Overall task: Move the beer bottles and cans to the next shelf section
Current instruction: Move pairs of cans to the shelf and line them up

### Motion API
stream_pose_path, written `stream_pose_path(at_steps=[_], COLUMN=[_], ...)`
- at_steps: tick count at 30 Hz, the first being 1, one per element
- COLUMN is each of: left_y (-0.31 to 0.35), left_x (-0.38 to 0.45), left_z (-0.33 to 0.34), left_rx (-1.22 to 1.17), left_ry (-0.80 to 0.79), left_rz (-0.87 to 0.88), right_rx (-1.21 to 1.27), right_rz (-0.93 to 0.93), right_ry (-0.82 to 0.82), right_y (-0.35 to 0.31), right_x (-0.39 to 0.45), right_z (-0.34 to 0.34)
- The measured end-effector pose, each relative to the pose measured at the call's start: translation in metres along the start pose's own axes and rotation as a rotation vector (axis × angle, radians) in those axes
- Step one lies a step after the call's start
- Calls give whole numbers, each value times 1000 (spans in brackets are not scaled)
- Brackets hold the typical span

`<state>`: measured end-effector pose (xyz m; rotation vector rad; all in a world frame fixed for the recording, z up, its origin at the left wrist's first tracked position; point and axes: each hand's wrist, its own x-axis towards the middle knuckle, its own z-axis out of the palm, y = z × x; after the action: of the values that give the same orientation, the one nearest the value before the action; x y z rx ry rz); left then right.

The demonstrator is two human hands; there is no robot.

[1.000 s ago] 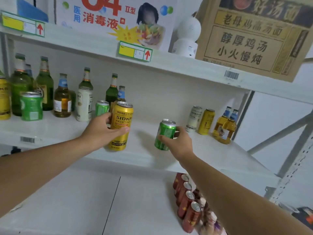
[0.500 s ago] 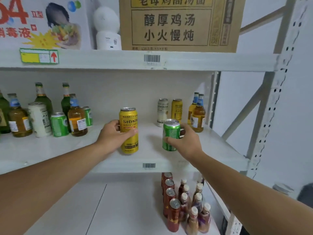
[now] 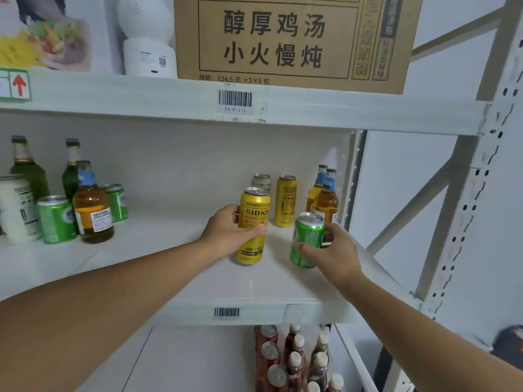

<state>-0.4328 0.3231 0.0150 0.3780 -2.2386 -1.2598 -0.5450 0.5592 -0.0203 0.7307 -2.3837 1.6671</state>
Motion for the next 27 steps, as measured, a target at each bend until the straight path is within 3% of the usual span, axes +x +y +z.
stream_pose_path(at_steps=[13,27], left_y=[-14,1], left_x=[83,123], left_z=[86,130], left_rx=[-118,52], left_ry=[-115,113], left_rz=[41,-116], right_rx=[-61,-37], right_rz=[65,20], right_ry=[116,21], right_y=[14,31], right_x=[31,59], right_z=[-32,-38])
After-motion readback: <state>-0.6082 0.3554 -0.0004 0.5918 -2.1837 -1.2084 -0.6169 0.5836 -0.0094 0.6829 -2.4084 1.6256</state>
